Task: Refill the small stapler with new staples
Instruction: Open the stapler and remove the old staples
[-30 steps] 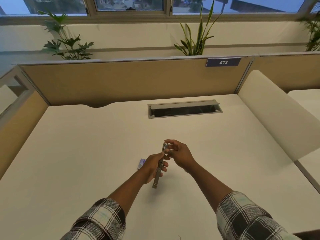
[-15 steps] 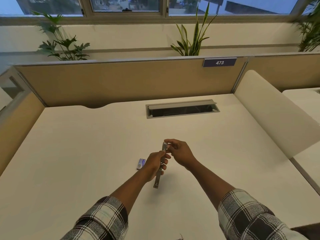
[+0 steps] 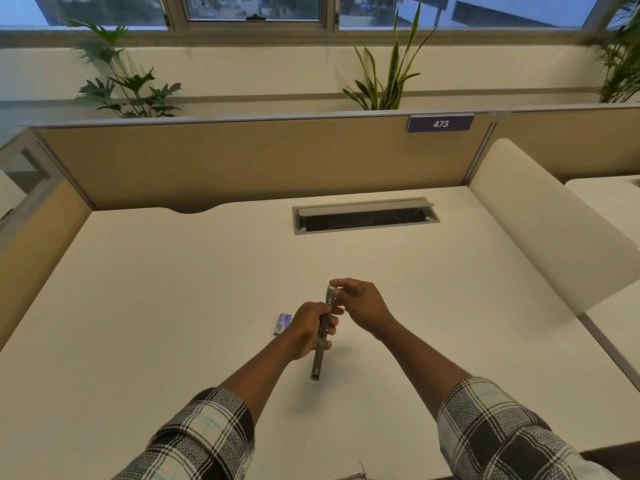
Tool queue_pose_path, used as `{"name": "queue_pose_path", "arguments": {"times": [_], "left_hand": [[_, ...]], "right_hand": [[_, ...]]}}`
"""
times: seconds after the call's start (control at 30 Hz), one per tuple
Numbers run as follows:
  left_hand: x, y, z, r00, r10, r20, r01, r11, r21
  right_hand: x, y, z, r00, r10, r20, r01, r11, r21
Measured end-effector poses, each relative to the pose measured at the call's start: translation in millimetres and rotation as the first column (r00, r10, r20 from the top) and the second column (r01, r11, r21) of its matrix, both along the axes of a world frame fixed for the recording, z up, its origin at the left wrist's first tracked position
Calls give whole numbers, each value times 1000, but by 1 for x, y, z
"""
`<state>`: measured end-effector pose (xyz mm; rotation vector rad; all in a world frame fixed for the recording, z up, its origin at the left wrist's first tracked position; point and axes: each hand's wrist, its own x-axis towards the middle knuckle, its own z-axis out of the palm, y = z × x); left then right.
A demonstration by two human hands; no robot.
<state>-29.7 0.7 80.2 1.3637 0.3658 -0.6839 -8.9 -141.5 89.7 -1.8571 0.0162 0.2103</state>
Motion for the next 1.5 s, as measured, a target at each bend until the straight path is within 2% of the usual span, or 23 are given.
{"name": "queue_pose_path", "arguments": {"times": [0.27, 0.5, 0.83, 1.5], "left_hand": [[-3, 0, 2, 999, 40, 0, -40, 999, -10], [-5, 1, 1, 999, 28, 41, -26, 998, -52], [-3, 1, -4, 995, 16, 96, -20, 999, 41], [4, -3, -9, 998, 46, 41, -49, 997, 65]], "right_hand": [[-2, 3, 0, 1000, 8, 5, -8, 998, -59], [-4, 2, 2, 1000, 1, -4, -1, 999, -34], [-3, 0, 1, 1000, 1, -12, -1, 1000, -10], [1, -2, -3, 999, -3, -50, 3, 1000, 9]]}}
